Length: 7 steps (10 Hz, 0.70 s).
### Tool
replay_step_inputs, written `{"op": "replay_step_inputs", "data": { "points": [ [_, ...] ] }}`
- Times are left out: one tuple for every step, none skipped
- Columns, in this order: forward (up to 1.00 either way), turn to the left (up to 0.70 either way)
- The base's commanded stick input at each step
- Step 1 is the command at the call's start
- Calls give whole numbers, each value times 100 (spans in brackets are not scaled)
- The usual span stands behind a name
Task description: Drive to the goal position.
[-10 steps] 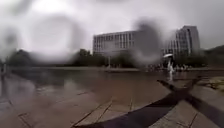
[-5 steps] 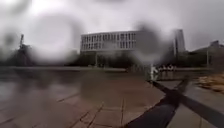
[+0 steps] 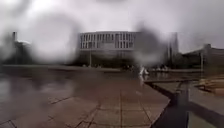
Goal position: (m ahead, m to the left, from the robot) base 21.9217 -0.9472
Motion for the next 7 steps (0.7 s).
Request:
{"op": "replay_step_inputs", "data": {
  "points": [
    [70,0],
    [70,-11],
    [70,-29],
    [70,-33],
    [70,-26],
    [70,-19],
    [70,-13]
  ]
}}
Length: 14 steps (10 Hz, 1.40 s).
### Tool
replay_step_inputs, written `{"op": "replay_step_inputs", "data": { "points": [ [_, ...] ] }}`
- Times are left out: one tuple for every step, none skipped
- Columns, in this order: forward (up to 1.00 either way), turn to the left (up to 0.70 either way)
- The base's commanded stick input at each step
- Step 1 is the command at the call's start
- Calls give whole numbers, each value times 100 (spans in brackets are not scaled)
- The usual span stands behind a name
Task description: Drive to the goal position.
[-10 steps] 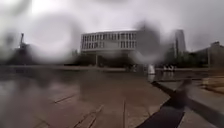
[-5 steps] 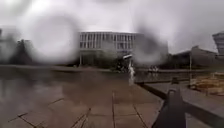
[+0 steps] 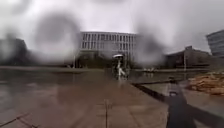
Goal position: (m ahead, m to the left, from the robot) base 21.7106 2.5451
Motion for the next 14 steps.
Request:
{"op": "replay_step_inputs", "data": {
  "points": [
    [70,-6],
    [70,-4],
    [70,-3],
    [70,-1],
    [70,0],
    [70,-5],
    [70,-27],
    [70,-35],
    [70,-35],
    [70,-16],
    [70,-4],
    [70,0],
    [70,0],
    [70,0]
  ]
}}
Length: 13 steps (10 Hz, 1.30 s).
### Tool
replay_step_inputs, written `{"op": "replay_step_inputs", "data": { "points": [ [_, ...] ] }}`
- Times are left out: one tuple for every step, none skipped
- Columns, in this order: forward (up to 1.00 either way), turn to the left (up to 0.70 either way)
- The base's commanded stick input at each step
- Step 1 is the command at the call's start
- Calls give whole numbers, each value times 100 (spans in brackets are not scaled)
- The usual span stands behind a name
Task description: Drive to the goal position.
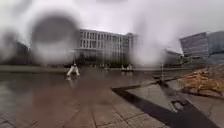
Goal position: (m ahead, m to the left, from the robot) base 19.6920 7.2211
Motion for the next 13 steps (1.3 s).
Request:
{"op": "replay_step_inputs", "data": {
  "points": [
    [70,0],
    [70,0],
    [70,0],
    [70,0],
    [70,0],
    [70,0],
    [70,0],
    [70,0],
    [70,0],
    [70,0],
    [70,0],
    [70,0],
    [70,0]
  ]
}}
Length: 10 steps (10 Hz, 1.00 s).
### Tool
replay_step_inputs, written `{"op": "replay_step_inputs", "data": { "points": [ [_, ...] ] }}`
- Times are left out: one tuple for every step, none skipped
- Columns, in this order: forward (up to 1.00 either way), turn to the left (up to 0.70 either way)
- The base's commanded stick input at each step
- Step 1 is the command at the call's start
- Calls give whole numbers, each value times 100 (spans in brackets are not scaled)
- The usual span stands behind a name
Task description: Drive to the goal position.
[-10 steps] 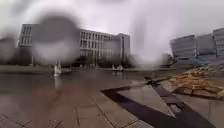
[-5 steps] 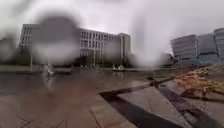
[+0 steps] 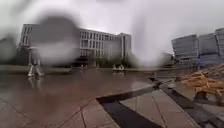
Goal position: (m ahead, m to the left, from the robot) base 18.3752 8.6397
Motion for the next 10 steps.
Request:
{"op": "replay_step_inputs", "data": {
  "points": [
    [70,0],
    [70,0],
    [70,0],
    [70,0],
    [70,0],
    [70,0],
    [70,0],
    [70,0],
    [70,0],
    [70,0]
  ]
}}
